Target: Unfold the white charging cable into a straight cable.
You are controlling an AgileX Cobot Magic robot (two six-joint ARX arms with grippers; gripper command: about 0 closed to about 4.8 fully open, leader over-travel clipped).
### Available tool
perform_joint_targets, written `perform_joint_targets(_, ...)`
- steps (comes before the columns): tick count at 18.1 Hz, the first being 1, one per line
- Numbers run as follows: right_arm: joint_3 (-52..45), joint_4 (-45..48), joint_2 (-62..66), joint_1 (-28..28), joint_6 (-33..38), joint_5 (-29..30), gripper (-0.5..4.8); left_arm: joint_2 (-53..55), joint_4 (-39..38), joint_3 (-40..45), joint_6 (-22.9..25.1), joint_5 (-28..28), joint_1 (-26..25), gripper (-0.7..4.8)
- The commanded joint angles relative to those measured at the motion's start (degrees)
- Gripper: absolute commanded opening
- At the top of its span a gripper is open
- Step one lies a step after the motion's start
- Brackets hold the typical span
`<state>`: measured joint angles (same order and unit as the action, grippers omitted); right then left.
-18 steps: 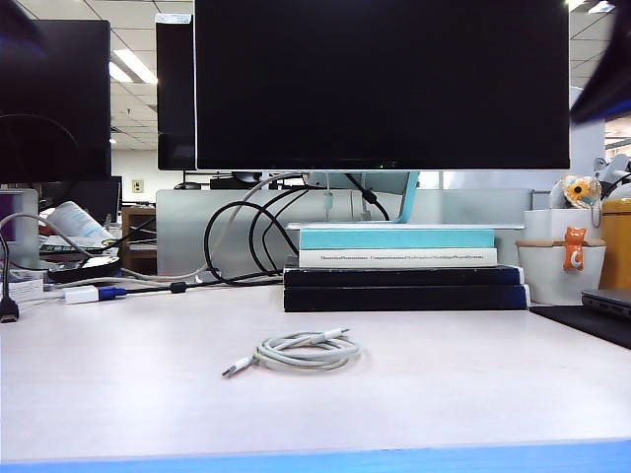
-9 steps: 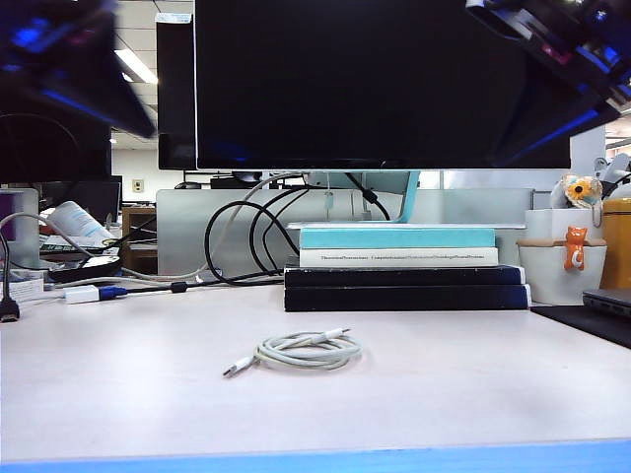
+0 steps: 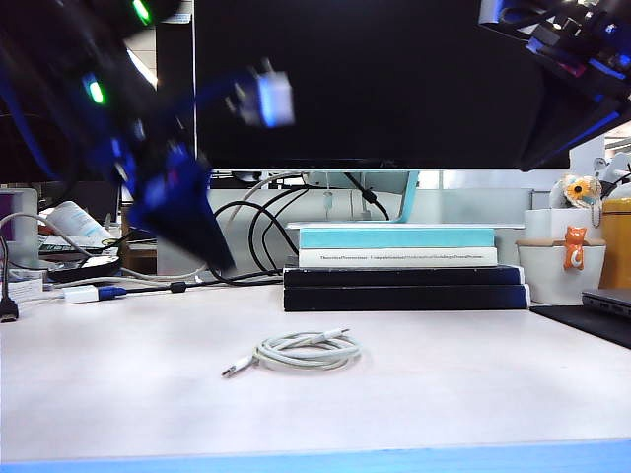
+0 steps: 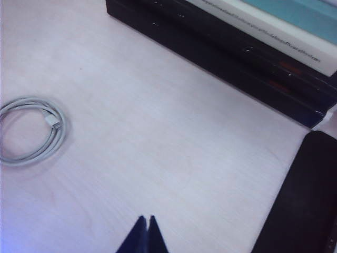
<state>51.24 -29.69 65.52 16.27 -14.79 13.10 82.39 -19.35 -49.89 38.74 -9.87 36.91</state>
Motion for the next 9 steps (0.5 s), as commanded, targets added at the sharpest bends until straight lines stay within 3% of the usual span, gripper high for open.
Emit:
perform_joint_targets(1, 0.26, -0.74, -0.07, 0.07, 0.22, 1.9, -0.06, 3.52, 2.95, -0.52, 7.54, -0.87, 3.69, 0.68)
perform_joint_targets(2, 0.26, -0.72, -0.07, 0.07, 0.22, 1.97, -0.06, 4.33, 3.63, -0.72, 8.48, -0.79, 4.66, 1.66)
perform_joint_targets(3, 0.24, -0.77, -0.07, 0.07, 0.22, 2.16, -0.06, 4.66, 4.28, -0.74, 8.96, -0.59, 5.16, 2.07)
perform_joint_targets(9, 0.24, -0.66, 0.17, 0.07, 0.2, 2.29, -0.06, 7.78, 4.79, -1.44, 14.99, -0.55, 5.44, 2.25)
